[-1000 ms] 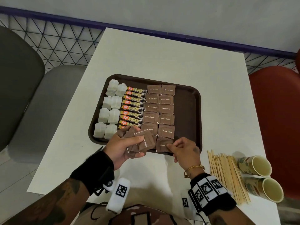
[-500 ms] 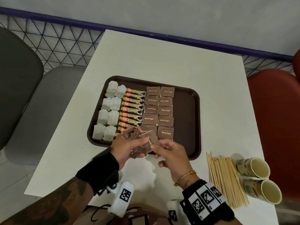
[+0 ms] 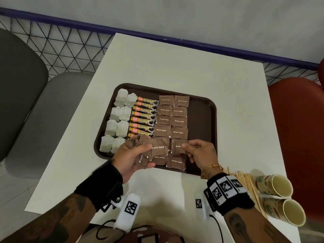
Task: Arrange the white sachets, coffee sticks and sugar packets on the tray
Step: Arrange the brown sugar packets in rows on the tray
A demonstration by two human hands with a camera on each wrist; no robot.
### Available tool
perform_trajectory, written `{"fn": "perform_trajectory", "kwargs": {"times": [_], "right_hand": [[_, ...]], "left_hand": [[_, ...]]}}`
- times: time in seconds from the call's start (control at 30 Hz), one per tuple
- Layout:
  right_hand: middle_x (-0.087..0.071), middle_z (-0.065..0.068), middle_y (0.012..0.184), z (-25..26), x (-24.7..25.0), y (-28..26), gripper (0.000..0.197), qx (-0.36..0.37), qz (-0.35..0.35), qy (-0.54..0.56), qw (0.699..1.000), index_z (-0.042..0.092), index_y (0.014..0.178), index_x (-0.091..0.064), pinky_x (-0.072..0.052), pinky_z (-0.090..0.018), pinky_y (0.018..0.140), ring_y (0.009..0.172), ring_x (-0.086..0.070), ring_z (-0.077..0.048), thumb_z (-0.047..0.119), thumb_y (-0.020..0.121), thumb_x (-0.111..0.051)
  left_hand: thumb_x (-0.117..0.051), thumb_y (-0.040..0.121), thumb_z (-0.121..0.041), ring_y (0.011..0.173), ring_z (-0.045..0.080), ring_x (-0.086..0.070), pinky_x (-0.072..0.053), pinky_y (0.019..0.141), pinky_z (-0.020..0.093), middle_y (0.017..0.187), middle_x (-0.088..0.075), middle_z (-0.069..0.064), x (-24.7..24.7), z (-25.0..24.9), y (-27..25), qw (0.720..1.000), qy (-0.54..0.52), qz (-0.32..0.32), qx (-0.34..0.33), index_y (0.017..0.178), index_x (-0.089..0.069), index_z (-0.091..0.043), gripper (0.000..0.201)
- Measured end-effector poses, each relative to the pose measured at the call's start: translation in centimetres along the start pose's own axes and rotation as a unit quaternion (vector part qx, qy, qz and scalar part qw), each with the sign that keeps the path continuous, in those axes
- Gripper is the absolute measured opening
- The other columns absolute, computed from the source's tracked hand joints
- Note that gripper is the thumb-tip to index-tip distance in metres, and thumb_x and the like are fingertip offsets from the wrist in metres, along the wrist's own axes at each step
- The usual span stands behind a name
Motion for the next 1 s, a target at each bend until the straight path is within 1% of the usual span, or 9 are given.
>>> {"fn": "perform_trajectory", "kwargs": {"times": [0.13, 0.3, 0.4, 0.47, 0.57, 0.63, 0.8, 0.9, 1.0], "right_hand": [[-0.065, -0.001, 0.064, -0.6, -0.6, 0.8, 0.018, 0.028, -0.036, -0.074, 0.996, 0.018, 0.075, -0.064, -0.048, -0.023, 0.05, 0.051, -0.057, -0.011, 0.022, 0.077, -0.081], [-0.063, 0.003, 0.071, 0.8, -0.4, -0.5, 0.026, 0.09, -0.07, -0.122, 0.986, 0.016, 0.075, -0.062, -0.04, -0.015, 0.057, 0.064, -0.056, -0.007, 0.035, 0.078, -0.079], [-0.063, 0.004, 0.065, 2.7, -1.2, -2.4, 0.029, 0.092, 0.056, -0.03, 0.994, 0.02, 0.08, -0.068, -0.044, -0.019, 0.051, 0.056, -0.055, -0.008, 0.048, 0.079, -0.074], [-0.064, -0.001, 0.065, 3.6, -2.1, -3.4, 0.023, 0.062, 0.147, 0.024, 0.987, 0.023, 0.089, -0.073, -0.042, -0.023, 0.043, 0.053, -0.055, -0.013, 0.045, 0.08, -0.074], [-0.057, -0.005, 0.06, 3.8, -3.0, -3.5, 0.012, 0.005, 0.184, 0.107, 0.977, 0.012, 0.092, -0.075, -0.036, -0.018, 0.038, 0.043, -0.048, -0.01, 0.022, 0.085, -0.074], [-0.052, -0.006, 0.058, 3.5, -3.2, -3.2, 0.017, -0.046, 0.211, 0.169, 0.962, 0.004, 0.095, -0.073, -0.033, -0.019, 0.041, 0.039, -0.043, -0.008, 0.017, 0.086, -0.071], [-0.062, -0.005, 0.066, 3.9, -2.6, -2.1, 0.014, -0.059, 0.273, 0.163, 0.946, 0.004, 0.096, -0.073, -0.036, -0.018, 0.038, 0.053, -0.053, -0.01, 0.006, 0.082, -0.073], [-0.066, -0.004, 0.069, 4.9, -1.9, -0.3, 0.015, -0.044, 0.234, 0.142, 0.961, 0.005, 0.094, -0.072, -0.037, -0.018, 0.038, 0.053, -0.053, -0.009, 0.004, 0.079, -0.075], [-0.069, -0.003, 0.071, 5.8, -0.6, 3.3, 0.019, -0.004, 0.13, 0.08, 0.988, 0.009, 0.094, -0.072, -0.039, -0.019, 0.041, 0.053, -0.052, -0.009, 0.012, 0.077, -0.079]], "left_hand": [[-0.069, 0.083, -0.005, 0.083, 0.03, -0.067, -0.057, 0.056, 0.031, 0.102, -0.071, 0.014, 0.0, 0.2, 0.0, 1.0, -0.001, -0.007, -0.016, 0.109, -0.065, -0.009, 0.026], [-0.069, 0.082, -0.001, 0.076, 0.026, -0.071, -0.059, 0.06, 0.032, 0.096, -0.074, 0.012, -0.3, 0.1, 0.0, 0.999, -0.008, -0.004, -0.032, 0.097, -0.065, -0.012, 0.019], [-0.071, 0.08, 0.001, 0.077, 0.028, -0.071, -0.06, 0.063, 0.035, 0.093, -0.073, 0.012, -0.4, 0.1, 0.2, 0.999, 0.005, -0.019, -0.039, 0.1, -0.064, -0.011, 0.024], [-0.073, 0.079, 0.001, 0.078, 0.032, -0.069, -0.058, 0.067, 0.038, 0.092, -0.072, 0.013, -0.7, 0.2, 0.3, 0.998, 0.027, -0.025, -0.041, 0.102, -0.063, -0.011, 0.028], [-0.074, 0.077, 0.003, 0.082, 0.035, -0.064, -0.059, 0.064, 0.037, 0.09, -0.069, 0.014, -1.1, 0.2, 0.4, 0.998, 0.034, -0.024, -0.041, 0.099, -0.064, -0.011, 0.028], [-0.074, 0.076, 0.004, 0.08, 0.034, -0.066, -0.06, 0.06, 0.034, 0.091, -0.07, 0.014, -1.1, 0.1, 0.5, 0.999, 0.026, -0.018, -0.04, 0.097, -0.065, -0.012, 0.027], [-0.07, 0.078, 0.008, 0.072, 0.026, -0.073, -0.06, 0.057, 0.033, 0.086, -0.075, 0.006, -1.1, -0.5, 1.1, 0.998, 0.001, -0.028, -0.054, 0.095, -0.063, -0.012, 0.027], [-0.066, 0.084, 0.005, 0.083, 0.029, -0.073, -0.062, 0.068, 0.039, 0.098, -0.074, 0.014, -1.2, -1.0, 1.2, 0.998, -0.009, -0.022, -0.055, 0.105, -0.063, -0.004, 0.023], [-0.051, 0.093, 0.002, 0.103, 0.035, -0.069, -0.059, 0.081, 0.046, 0.111, -0.07, 0.022, -1.1, -1.4, 1.4, 0.998, -0.035, -0.009, -0.044, 0.118, -0.059, 0.003, 0.026]]}}
Point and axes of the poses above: each hand's wrist, its own y-axis towards the middle knuckle, its own x-axis out of the back of the hand, z = x × y, the point moved 2 cm from there along y, towards the middle knuckle
